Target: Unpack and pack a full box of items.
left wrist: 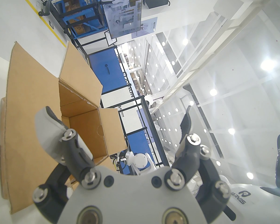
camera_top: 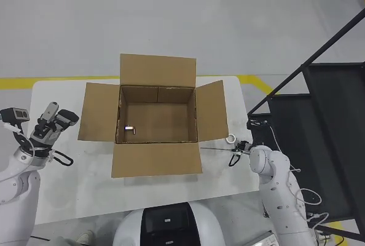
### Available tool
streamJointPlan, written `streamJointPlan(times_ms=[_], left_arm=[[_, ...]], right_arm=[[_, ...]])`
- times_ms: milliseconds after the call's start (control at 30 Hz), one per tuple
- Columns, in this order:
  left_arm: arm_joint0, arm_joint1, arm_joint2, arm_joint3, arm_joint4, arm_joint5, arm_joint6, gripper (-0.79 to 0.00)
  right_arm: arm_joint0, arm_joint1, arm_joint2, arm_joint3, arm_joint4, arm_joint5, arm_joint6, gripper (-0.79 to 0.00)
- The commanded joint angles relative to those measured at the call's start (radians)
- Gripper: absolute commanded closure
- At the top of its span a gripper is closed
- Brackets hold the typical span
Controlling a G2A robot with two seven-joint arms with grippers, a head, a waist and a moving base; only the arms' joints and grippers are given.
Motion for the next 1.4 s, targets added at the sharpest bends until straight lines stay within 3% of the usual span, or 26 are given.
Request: streamJointPlan(times_ms=[0, 167, 267, 367, 533, 667, 867, 967, 1167, 1367], left_arm=[[0.000, 0.000, 0.000, 0.000, 0.000, 0.000, 0.000, -0.785], [0.000, 0.000, 0.000, 0.000, 0.000, 0.000, 0.000, -0.785], [0.000, 0.000, 0.000, 0.000, 0.000, 0.000, 0.000, -0.785], [0.000, 0.000, 0.000, 0.000, 0.000, 0.000, 0.000, -0.785], [0.000, 0.000, 0.000, 0.000, 0.000, 0.000, 0.000, -0.785], [0.000, 0.000, 0.000, 0.000, 0.000, 0.000, 0.000, -0.785], [0.000, 0.000, 0.000, 0.000, 0.000, 0.000, 0.000, -0.785], [0.000, 0.000, 0.000, 0.000, 0.000, 0.000, 0.000, -0.785], [0.000, 0.000, 0.000, 0.000, 0.000, 0.000, 0.000, -0.785], [0.000, 0.000, 0.000, 0.000, 0.000, 0.000, 0.000, -0.785]], right_arm=[[-0.021, 0.000, 0.004, -0.075, -0.026, 0.034, -0.004, -0.785], [-0.061, -0.003, -0.002, -0.243, -0.091, 0.112, -0.085, -0.785], [-0.062, -0.007, -0.013, -0.299, -0.060, 0.103, -0.178, -0.785], [-0.041, -0.010, -0.031, -0.332, -0.014, 0.057, -0.268, -0.785], [0.022, -0.012, -0.088, -0.329, 0.077, -0.103, -0.378, -0.785], [0.112, -0.013, -0.165, -0.271, 0.128, -0.239, -0.354, -0.785], [0.271, -0.032, -0.331, -0.119, 0.255, -0.328, -0.327, -0.785], [0.343, -0.046, -0.403, -0.028, 0.302, -0.324, -0.325, -0.785], [0.463, -0.071, -0.548, 0.148, 0.211, -0.235, -0.235, -0.785], [0.559, -0.094, -0.655, 0.289, 0.151, -0.197, -0.045, -0.785]])
